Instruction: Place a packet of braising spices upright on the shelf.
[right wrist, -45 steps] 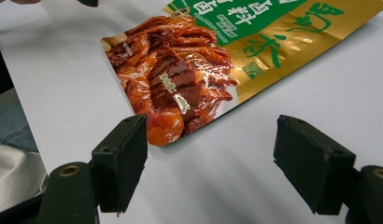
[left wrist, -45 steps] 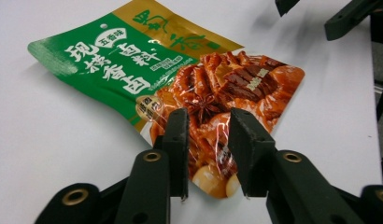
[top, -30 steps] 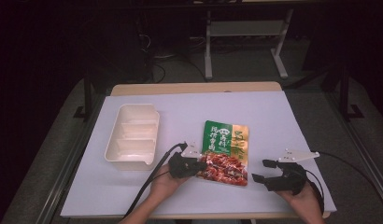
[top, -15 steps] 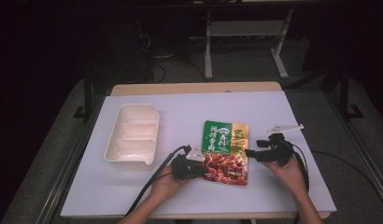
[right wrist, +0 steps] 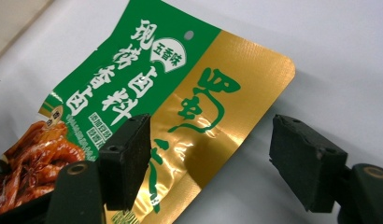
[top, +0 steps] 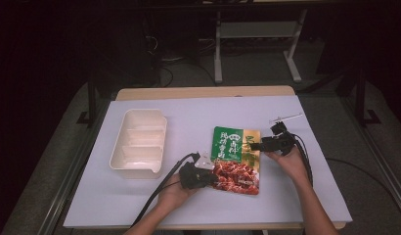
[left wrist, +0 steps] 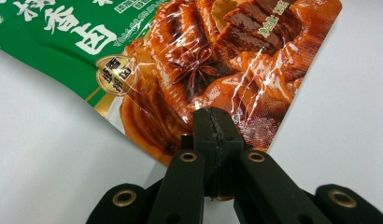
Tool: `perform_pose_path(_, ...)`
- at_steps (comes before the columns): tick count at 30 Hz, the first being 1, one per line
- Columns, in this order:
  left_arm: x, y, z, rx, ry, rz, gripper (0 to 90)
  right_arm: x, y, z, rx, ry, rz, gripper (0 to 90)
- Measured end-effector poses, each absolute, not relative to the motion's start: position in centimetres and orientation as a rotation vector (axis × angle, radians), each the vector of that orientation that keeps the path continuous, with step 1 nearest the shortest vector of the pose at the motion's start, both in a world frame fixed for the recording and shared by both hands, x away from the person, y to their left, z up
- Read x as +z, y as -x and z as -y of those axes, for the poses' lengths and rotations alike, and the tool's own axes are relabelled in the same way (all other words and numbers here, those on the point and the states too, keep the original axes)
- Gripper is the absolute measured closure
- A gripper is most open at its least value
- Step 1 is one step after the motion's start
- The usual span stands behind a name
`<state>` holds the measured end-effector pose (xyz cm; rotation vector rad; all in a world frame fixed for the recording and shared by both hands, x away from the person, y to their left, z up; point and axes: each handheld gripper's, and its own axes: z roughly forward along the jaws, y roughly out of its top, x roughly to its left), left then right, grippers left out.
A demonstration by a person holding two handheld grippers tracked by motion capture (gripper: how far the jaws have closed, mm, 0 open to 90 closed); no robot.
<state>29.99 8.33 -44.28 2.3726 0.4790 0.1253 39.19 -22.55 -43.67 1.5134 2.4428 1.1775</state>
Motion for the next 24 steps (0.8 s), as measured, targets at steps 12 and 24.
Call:
perform_pose_path(12, -44.3, -29.9, -8.3, 0.124, -2.367, -0.486, 89.8, -43.7, -39.0, 22.2, 1.298, -1.484, -2.491, 48.0)
perform_pose_path(24, -44.3, -29.9, -8.3, 0.129, -2.371, -0.487, 89.8, -43.2, -38.4, 21.6, 1.389, -1.361, -2.608, 64.7)
